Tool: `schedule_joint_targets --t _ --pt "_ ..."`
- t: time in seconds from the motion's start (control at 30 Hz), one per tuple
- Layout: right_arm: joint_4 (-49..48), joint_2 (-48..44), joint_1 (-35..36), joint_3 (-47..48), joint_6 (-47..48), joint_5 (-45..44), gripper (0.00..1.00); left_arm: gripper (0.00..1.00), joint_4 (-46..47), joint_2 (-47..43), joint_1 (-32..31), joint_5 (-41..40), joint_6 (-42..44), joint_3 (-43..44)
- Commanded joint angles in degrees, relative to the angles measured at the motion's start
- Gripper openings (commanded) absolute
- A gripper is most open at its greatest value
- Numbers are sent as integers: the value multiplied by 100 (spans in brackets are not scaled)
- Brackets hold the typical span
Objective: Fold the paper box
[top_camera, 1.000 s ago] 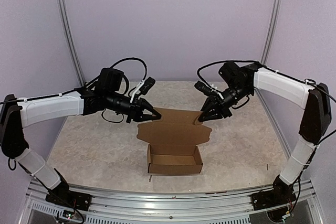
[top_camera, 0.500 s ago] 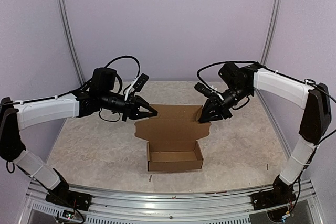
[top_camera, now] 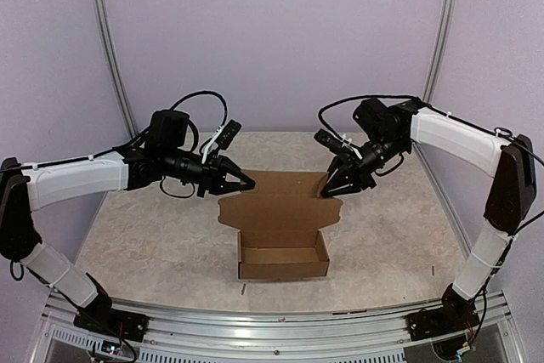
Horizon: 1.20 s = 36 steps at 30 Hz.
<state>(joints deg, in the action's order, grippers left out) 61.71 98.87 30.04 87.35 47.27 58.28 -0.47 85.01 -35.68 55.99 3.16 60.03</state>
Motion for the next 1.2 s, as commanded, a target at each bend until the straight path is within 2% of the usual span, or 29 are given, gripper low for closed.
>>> schedule_joint_targets --t 0.0,0.17,0.37,0.4,0.43,0.47,0.67,0.8,0.87,0.97,1.03,1.17 --pt "156 100 59 244 -63 289 23 0 -302 -8 -78 -21 202 77" --pt "142 269 61 365 -176 288 15 0 -337 -10 -155 -25 245 79" --pt "136 322 63 322 -152 173 13 0 -219 -87 -167 -32 172 32" --pt "105 300 68 287 -160 129 9 0 -184 -102 -167 -27 156 16" --pt "35 273 64 242 -190 79 1 0 -155 -119 -167 -42 139 5" --pt "-28 233 64 194 -220 39 0 0 -148 -118 -167 -54 128 1" --pt "-181 66 70 58 -253 -191 0 1 -172 34 -175 -319 120 9" --pt "-345 -25 58 -58 -349 -420 0 27 -5 -11 -176 -907 -7 -149" --pt "-395 -62 11 -86 -396 -462 0 36 222 -226 -180 -1713 -184 -369" --pt "-367 -103 -90 -82 -411 -351 0 51 694 -695 -224 -2503 -439 -1021" --pt "-336 -124 -138 -118 -381 -302 0 58 1152 -1173 -304 -2717 -573 -1622" --pt "-208 -232 -143 -169 -233 -142 0 63 1536 -1483 -565 -3196 -675 -2330"
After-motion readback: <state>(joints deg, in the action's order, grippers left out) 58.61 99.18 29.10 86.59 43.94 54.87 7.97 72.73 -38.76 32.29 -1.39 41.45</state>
